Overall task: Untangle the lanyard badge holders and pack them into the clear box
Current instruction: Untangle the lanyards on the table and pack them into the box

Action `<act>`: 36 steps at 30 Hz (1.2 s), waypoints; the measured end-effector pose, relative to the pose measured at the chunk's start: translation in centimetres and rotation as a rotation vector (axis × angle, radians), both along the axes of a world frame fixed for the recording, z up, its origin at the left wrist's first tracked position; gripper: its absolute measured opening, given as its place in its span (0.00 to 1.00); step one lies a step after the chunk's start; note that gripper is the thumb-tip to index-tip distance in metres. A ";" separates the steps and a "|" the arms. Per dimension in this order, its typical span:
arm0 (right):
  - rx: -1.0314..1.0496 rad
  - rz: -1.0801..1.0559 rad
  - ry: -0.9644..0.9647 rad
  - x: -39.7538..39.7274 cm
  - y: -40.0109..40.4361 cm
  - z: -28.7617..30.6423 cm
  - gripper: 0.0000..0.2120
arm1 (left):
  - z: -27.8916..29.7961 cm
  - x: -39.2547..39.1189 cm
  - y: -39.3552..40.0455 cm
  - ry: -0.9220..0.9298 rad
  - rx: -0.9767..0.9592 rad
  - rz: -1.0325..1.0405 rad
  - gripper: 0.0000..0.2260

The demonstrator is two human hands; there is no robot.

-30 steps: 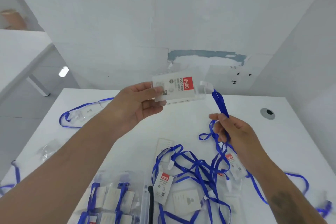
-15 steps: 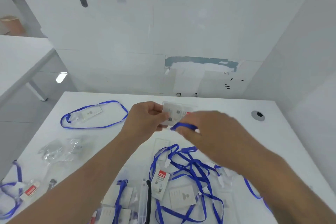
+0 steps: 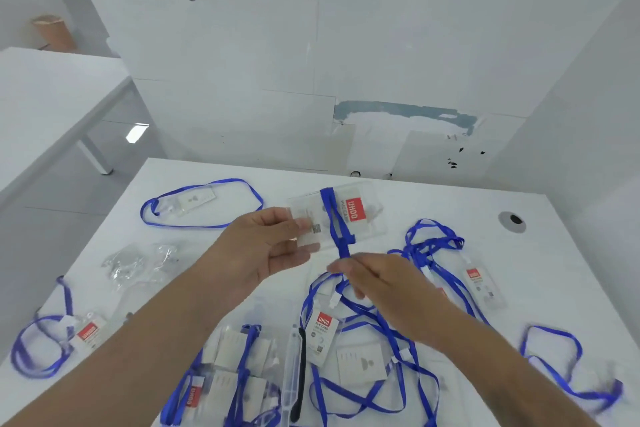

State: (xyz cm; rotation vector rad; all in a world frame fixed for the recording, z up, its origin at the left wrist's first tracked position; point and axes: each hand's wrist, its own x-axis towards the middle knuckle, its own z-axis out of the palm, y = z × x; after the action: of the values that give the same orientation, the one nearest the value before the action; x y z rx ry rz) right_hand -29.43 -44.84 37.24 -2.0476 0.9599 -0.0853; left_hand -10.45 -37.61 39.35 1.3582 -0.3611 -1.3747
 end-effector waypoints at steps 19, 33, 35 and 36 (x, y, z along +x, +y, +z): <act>0.024 -0.104 -0.146 3.9 -0.5 1.1 0.16 | -1.3 2.8 5.4 0.031 -0.011 -0.068 0.07; -0.390 0.199 -0.033 8.6 8.5 0.7 0.10 | -4.9 7.1 11.1 -0.456 0.237 0.096 0.03; -0.343 0.138 -0.065 9.5 7.9 -0.2 0.07 | -5.2 7.5 11.9 -0.457 0.261 0.026 0.04; -0.308 0.126 -0.071 10.5 8.0 -1.0 0.05 | -5.5 8.0 12.8 -0.449 0.272 0.004 0.04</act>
State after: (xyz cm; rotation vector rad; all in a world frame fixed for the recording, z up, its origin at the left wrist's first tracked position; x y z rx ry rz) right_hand -18.98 -36.82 36.19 -2.3654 0.8101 -0.2508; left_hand -2.47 -24.85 33.84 1.8987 -0.4782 -1.1341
